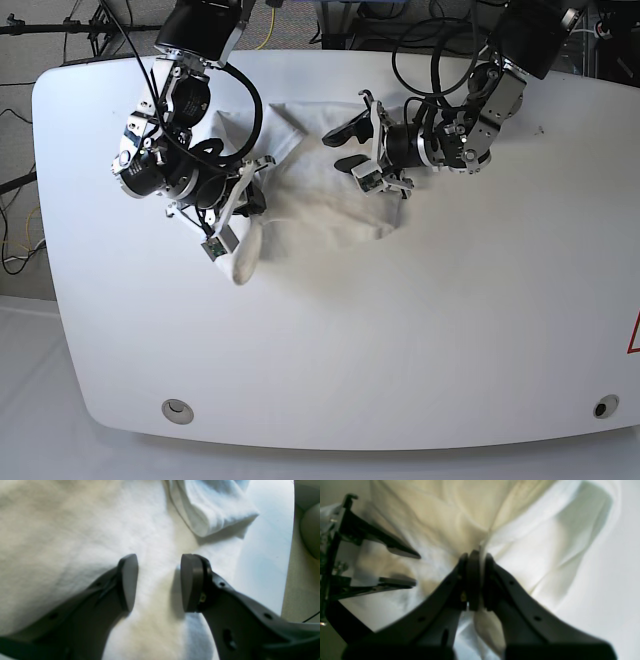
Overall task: Fold the T-shirt properly
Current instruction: 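Fold the grasped shirt edge with the right gripper toward the left gripper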
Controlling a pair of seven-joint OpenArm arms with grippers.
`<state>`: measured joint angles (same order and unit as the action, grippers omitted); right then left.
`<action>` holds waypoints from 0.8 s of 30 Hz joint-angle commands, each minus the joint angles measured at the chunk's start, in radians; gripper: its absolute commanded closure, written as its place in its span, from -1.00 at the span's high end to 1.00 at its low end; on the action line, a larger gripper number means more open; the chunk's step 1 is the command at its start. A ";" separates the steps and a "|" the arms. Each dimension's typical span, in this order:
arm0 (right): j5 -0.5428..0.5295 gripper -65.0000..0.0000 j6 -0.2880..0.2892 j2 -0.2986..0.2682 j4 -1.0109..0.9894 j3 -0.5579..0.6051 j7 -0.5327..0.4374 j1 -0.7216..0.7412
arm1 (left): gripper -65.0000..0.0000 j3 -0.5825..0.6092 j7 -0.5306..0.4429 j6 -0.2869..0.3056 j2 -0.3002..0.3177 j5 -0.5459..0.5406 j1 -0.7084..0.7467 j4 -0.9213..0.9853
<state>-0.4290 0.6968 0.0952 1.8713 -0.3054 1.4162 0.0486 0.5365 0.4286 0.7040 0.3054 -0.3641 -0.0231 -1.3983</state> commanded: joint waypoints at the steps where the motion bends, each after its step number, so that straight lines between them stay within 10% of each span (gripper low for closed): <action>1: -0.024 -1.00 0.001 0.004 0.063 0.030 -0.020 0.015 | -0.18 0.003 0.065 -0.006 0.005 0.041 -0.002 0.003; 24: -0.021 -1.00 0.001 0.005 0.078 0.256 -0.020 -0.036 | -0.18 0.004 0.065 -0.006 -0.024 0.043 -0.053 0.004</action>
<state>-0.4335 0.6968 0.0986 1.9343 -0.0631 1.4155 0.0086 0.5434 0.4606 0.7094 0.2775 -0.3515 -0.0559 -1.3907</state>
